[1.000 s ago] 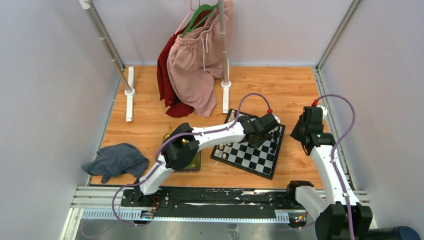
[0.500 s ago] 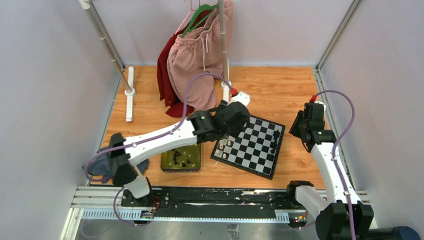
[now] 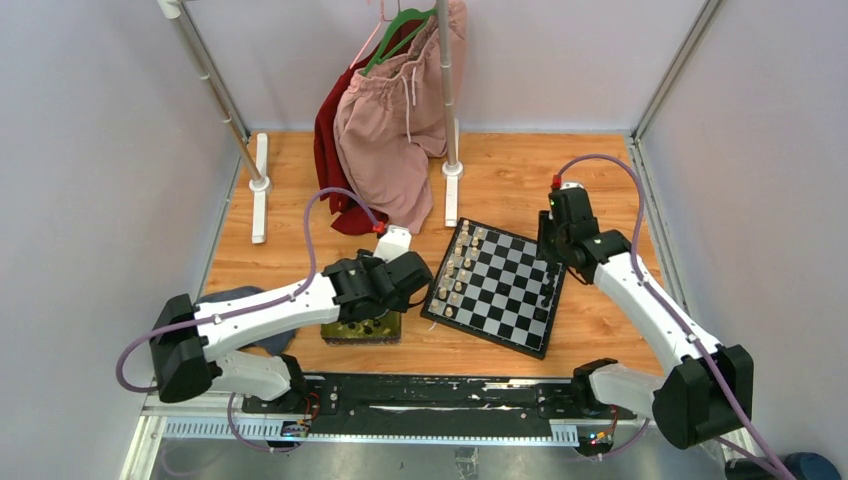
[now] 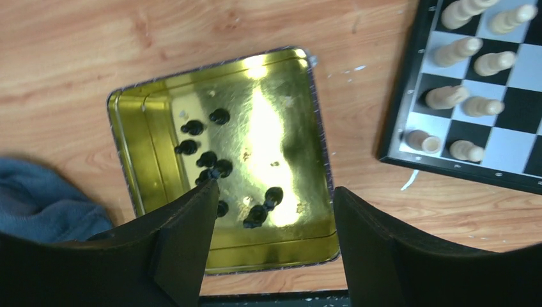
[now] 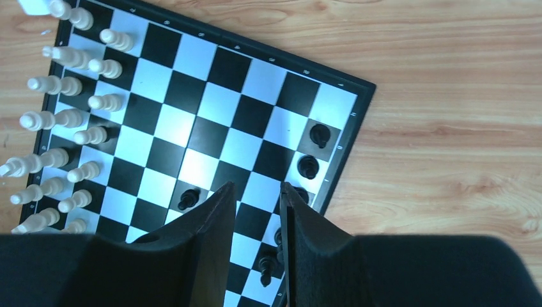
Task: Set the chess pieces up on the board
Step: Pick up the chess piece from the storage box.
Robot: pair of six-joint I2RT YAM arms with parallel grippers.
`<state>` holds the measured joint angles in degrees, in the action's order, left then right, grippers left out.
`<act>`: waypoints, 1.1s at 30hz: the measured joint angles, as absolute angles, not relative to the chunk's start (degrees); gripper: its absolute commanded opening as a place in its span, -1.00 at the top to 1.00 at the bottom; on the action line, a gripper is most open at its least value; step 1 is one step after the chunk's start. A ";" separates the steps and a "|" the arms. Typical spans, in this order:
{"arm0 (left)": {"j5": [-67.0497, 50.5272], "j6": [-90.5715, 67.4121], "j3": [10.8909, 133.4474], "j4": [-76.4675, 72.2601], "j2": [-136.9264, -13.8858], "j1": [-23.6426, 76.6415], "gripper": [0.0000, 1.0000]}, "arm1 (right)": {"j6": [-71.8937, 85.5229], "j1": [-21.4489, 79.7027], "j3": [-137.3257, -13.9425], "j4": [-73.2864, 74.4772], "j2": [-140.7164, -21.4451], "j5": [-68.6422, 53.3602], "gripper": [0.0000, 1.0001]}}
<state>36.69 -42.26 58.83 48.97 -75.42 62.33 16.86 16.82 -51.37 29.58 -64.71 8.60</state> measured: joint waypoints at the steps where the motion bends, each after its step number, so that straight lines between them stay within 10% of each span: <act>1: 36.67 -43.38 57.58 49.19 -74.19 61.98 -0.43 | 16.86 17.87 -51.62 29.63 -65.17 8.86 0.28; 33: 27.11 -50.98 40.45 41.25 -65.84 50.15 0.20 | 17.12 24.75 -53.10 29.54 -68.49 13.82 0.27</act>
<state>27.11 -50.98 40.45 41.25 -65.84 50.15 17.12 24.75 -53.10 29.54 -68.49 13.82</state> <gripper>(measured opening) 0.409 0.362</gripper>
